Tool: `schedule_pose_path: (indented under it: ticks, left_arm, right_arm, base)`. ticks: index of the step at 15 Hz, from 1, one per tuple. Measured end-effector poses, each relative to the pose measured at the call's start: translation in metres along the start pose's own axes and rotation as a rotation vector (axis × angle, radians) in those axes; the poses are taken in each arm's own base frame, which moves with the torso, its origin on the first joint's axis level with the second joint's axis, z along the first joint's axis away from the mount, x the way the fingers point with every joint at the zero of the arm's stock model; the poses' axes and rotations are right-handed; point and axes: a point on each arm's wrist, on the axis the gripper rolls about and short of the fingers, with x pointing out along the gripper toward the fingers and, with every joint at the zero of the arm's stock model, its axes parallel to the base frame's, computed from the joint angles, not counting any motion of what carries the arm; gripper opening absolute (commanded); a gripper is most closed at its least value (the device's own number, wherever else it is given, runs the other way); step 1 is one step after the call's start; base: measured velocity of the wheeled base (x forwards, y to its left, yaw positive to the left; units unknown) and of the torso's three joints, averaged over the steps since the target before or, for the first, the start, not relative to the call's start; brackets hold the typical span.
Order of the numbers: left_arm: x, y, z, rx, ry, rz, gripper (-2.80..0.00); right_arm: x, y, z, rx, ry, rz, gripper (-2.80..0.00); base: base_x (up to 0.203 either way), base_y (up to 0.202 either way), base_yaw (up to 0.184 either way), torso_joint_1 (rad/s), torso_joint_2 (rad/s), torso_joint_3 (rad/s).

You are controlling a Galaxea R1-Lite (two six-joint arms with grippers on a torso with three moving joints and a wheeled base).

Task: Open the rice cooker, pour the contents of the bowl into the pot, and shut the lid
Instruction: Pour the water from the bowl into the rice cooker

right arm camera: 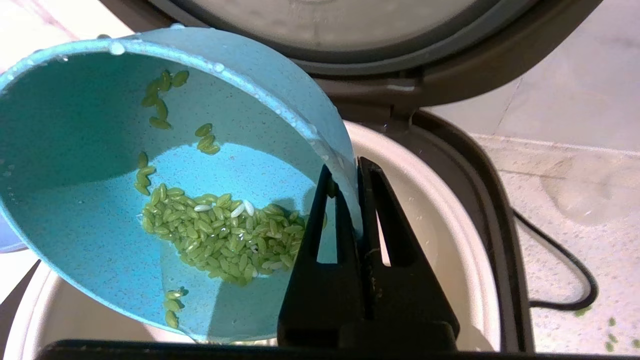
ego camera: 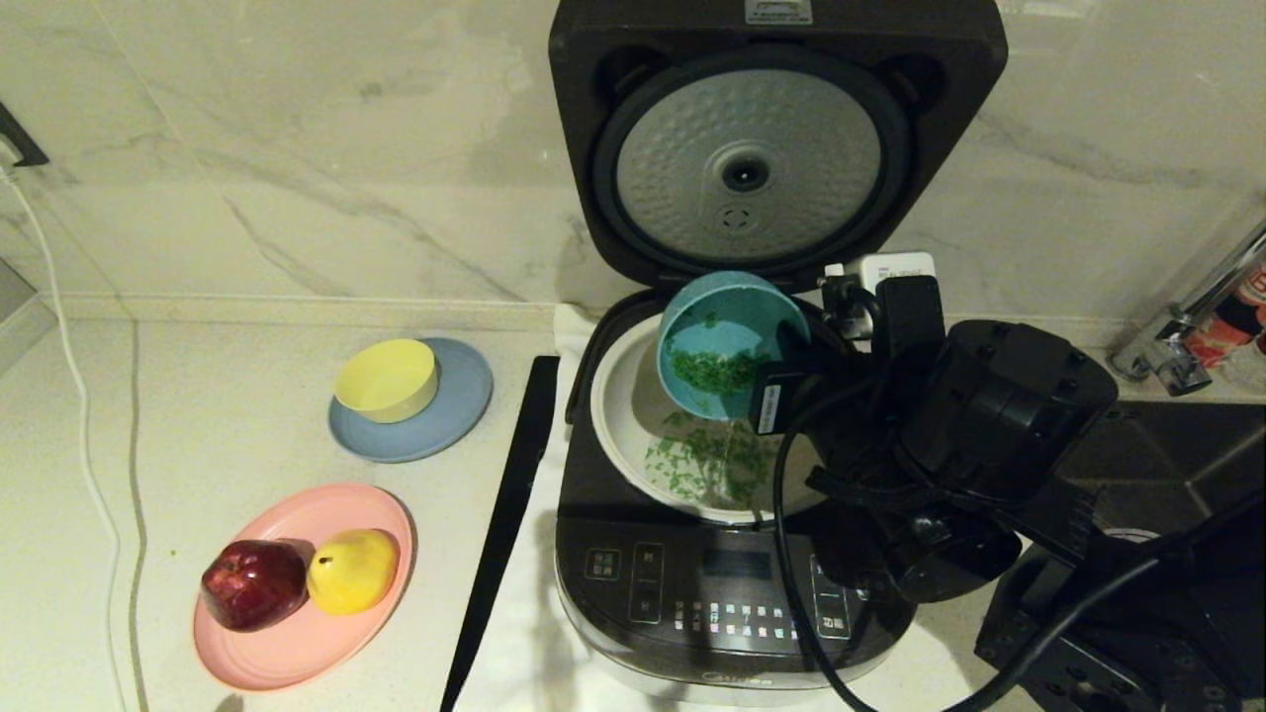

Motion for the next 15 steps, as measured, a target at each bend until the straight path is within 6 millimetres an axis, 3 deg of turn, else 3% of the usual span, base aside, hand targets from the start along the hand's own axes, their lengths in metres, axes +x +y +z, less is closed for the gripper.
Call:
schedule_pose_path:
  ticks: [9, 15]
  left_arm:
    - [0.0, 0.0, 0.0, 0.001, 0.0, 0.0, -2.8]
    - [0.0, 0.0, 0.0, 0.0, 0.0, 0.0, -2.8]
  right_arm:
    - [0.002, -0.001, 0.035, 0.011, 0.192, -0.004, -2.8]
    - [0.018, -0.02, 0.091, 0.216, 0.494, 0.082, -2.8]
  base:
    - [0.0, 0.0, 0.0, 0.0, 0.0, 0.0]
    - [0.0, 0.0, 0.0, 0.0, 0.0, 0.0]
